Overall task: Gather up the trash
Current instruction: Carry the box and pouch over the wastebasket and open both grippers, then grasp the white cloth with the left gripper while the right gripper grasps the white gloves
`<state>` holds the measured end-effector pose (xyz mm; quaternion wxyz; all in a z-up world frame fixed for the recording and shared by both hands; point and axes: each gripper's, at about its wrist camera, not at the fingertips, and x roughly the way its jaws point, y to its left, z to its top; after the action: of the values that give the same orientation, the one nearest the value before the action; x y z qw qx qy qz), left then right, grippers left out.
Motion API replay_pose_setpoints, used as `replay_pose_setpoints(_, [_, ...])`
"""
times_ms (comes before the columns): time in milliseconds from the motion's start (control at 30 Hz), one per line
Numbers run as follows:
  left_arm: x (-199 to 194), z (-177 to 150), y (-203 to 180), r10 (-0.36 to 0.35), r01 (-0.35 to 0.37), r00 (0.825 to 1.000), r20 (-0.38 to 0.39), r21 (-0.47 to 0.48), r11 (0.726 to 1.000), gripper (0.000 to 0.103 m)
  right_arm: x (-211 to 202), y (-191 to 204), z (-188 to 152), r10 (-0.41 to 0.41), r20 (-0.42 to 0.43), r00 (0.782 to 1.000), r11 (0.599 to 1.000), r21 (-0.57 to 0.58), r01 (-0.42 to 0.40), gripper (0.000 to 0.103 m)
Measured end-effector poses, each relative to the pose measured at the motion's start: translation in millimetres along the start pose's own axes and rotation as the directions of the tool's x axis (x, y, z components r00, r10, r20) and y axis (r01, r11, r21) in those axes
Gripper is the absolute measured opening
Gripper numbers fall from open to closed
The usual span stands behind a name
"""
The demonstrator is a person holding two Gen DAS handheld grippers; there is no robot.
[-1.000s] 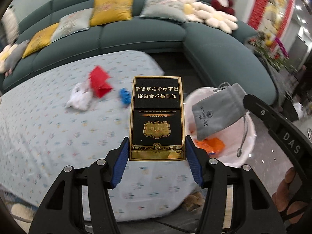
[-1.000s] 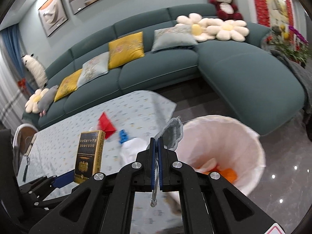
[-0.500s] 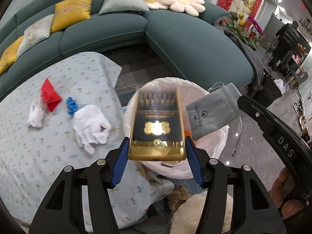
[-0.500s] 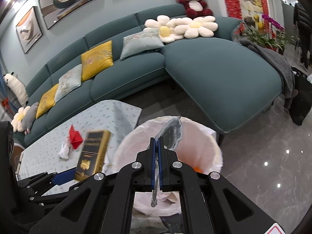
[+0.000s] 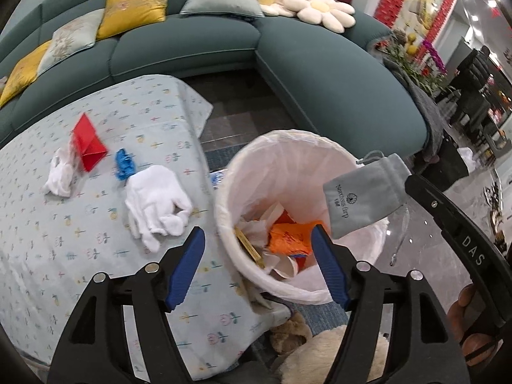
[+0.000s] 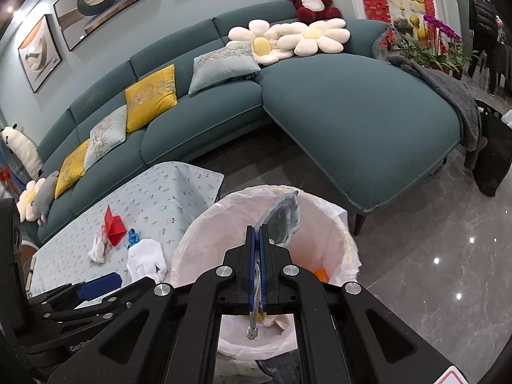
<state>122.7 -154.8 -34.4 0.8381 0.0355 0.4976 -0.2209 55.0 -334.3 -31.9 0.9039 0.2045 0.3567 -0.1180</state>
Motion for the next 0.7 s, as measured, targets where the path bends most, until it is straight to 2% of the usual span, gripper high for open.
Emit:
replay_pose_setpoints(67, [-4,-2,9,0.017,-0.017,1.000,0.009,-0.017,1.000,0.072,2,4,-1,0.006,-0.008,1.000,1.000,-0.001,-0.006,0.003])
replay_pose_setpoints(200, [-11,-9,26,0.059,-0.058,0.998,0.020,-0.049,0.997,0.077,2,13,-1,0.000,-0.002,1.000,1.000,-0.010,0.000,0.010])
replay_pose_setpoints(233, [-12,-9,30,0.063,-0.062,0.998,0.020,-0.057,0.996,0.077,2,16,0,-0.006,-0.005,1.000,1.000,-0.012,0.006,0.013])
replay_pose_setpoints(300, [-15,-12,40,0.073,-0.071,0.997,0.018,-0.081,0.994,0.077,2,20,0,-0.016,-0.003,1.000,1.000,-0.006,0.016,0.031])
replay_pose_setpoints(700, [-39,-27,99,0.146,-0.137,0.988,0.039,-0.175,0.975,0.077,-1,80,-12,0.061,-0.028,0.998,0.994,-0.085,-0.063,0.035])
